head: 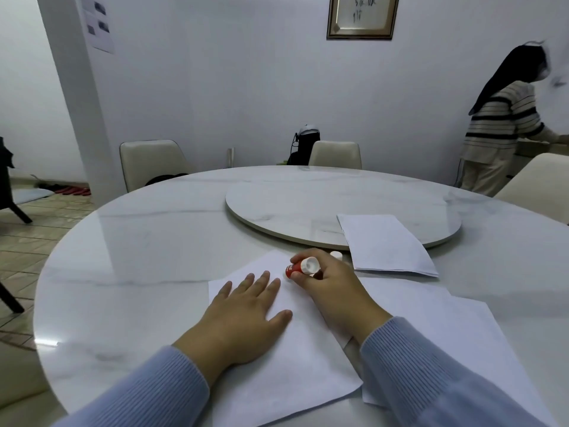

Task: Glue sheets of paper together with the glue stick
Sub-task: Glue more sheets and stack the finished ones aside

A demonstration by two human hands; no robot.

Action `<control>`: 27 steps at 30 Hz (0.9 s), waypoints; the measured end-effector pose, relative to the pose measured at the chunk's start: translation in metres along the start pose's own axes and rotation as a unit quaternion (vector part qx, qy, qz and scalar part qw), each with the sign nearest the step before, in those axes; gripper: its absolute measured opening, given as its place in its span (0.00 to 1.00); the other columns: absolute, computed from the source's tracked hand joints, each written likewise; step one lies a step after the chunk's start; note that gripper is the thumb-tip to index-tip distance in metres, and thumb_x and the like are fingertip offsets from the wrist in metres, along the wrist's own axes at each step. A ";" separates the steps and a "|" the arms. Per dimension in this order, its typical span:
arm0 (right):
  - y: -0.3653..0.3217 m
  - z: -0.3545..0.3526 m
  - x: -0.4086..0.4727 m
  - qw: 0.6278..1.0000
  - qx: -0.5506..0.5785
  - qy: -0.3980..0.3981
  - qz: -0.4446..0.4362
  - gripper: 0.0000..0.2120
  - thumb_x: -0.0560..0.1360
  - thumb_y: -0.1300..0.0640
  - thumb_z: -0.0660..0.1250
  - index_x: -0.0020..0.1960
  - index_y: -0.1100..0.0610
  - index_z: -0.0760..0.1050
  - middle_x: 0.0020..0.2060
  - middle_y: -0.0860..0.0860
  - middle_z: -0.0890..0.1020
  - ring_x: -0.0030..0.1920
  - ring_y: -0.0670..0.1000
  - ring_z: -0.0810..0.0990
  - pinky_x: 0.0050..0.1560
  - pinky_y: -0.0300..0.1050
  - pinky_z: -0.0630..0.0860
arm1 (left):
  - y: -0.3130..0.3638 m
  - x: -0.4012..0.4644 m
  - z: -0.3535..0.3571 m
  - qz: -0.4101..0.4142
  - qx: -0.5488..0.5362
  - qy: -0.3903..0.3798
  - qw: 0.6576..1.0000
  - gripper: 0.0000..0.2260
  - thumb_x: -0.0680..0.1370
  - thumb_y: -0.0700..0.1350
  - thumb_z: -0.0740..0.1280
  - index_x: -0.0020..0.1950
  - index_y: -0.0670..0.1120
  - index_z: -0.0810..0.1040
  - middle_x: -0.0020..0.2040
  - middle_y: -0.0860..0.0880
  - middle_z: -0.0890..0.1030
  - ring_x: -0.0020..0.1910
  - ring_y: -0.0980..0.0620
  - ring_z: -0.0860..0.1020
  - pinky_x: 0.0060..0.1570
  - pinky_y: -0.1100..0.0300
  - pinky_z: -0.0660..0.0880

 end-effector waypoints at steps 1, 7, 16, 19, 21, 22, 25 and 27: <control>-0.002 -0.003 0.000 1.000 -0.013 -0.003 -0.005 0.03 0.73 0.53 0.69 0.46 0.46 0.78 0.43 0.44 0.84 0.47 0.45 0.81 0.50 0.41 0.76 | 0.000 0.000 0.000 -0.002 0.001 0.001 1.000 0.30 0.78 0.63 0.46 0.77 0.56 0.43 0.78 0.56 0.42 0.76 0.56 0.41 0.75 0.52 0.40; -0.027 -0.018 -0.015 0.991 -0.084 -0.105 -0.022 0.09 0.64 0.50 0.65 0.40 0.53 0.79 0.38 0.49 0.82 0.40 0.49 0.79 0.49 0.54 0.78 | -0.003 -0.002 -0.001 -0.010 0.003 0.003 1.000 0.29 0.78 0.63 0.45 0.77 0.57 0.42 0.78 0.56 0.42 0.76 0.56 0.40 0.75 0.51 0.40; -0.034 -0.006 -0.046 0.909 -0.056 -0.410 0.040 0.06 0.57 0.56 0.66 0.32 0.50 0.81 0.31 0.47 0.83 0.33 0.48 0.77 0.31 0.37 0.72 | -0.007 -0.006 -0.002 -0.033 -0.007 0.006 0.999 0.30 0.77 0.64 0.45 0.77 0.56 0.42 0.78 0.56 0.42 0.76 0.56 0.41 0.75 0.52 0.40; -0.038 -0.017 -0.042 0.914 0.105 -0.390 0.033 0.09 0.57 0.63 0.68 0.35 0.56 0.83 0.33 0.55 0.83 0.30 0.51 0.76 0.28 0.36 0.72 | -0.015 -0.012 -0.005 -0.092 -0.004 0.003 0.996 0.31 0.77 0.64 0.46 0.77 0.53 0.46 0.79 0.53 0.46 0.77 0.52 0.46 0.74 0.49 0.44; -0.039 -0.035 -0.027 0.917 0.279 -0.283 0.028 0.10 0.58 0.70 0.68 0.35 0.58 0.82 0.36 0.59 0.82 0.31 0.53 0.79 0.30 0.39 0.76 | -0.021 -0.019 -0.014 -0.153 0.035 0.027 0.987 0.31 0.76 0.64 0.47 0.75 0.51 0.55 0.77 0.49 0.57 0.75 0.47 0.56 0.73 0.47 0.52; -0.036 -0.043 -0.020 0.909 0.355 -0.218 0.027 0.11 0.59 0.73 0.68 0.33 0.59 0.80 0.37 0.60 0.82 0.33 0.55 0.81 0.33 0.41 0.79 | -0.021 -0.023 -0.018 -0.177 0.059 0.042 0.982 0.31 0.76 0.65 0.47 0.73 0.50 0.59 0.74 0.48 0.63 0.72 0.46 0.60 0.71 0.46 0.55; -0.022 -0.059 -0.006 0.876 0.479 -0.045 0.024 0.11 0.61 0.71 0.71 0.34 0.58 0.74 0.39 0.60 0.82 0.41 0.57 0.84 0.43 0.46 0.82 | -0.010 -0.030 -0.016 -0.148 0.032 0.032 0.988 0.33 0.74 0.67 0.50 0.75 0.52 0.55 0.76 0.47 0.58 0.74 0.44 0.55 0.72 0.45 0.52; -0.013 -0.064 0.000 0.915 0.401 0.045 0.021 0.13 0.62 0.68 0.73 0.38 0.55 0.73 0.40 0.56 0.83 0.39 0.54 0.84 0.40 0.50 0.81 | 0.000 -0.036 -0.005 -0.101 -0.015 -0.025 0.994 0.36 0.73 0.69 0.50 0.77 0.57 0.46 0.79 0.51 0.44 0.77 0.47 0.43 0.74 0.45 0.43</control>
Point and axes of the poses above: each hand's wrist, its own x-axis towards the middle knuckle, its own z-axis out of the palm, y = z × x, the point moved 7 cm from there along x, towards the middle knuckle
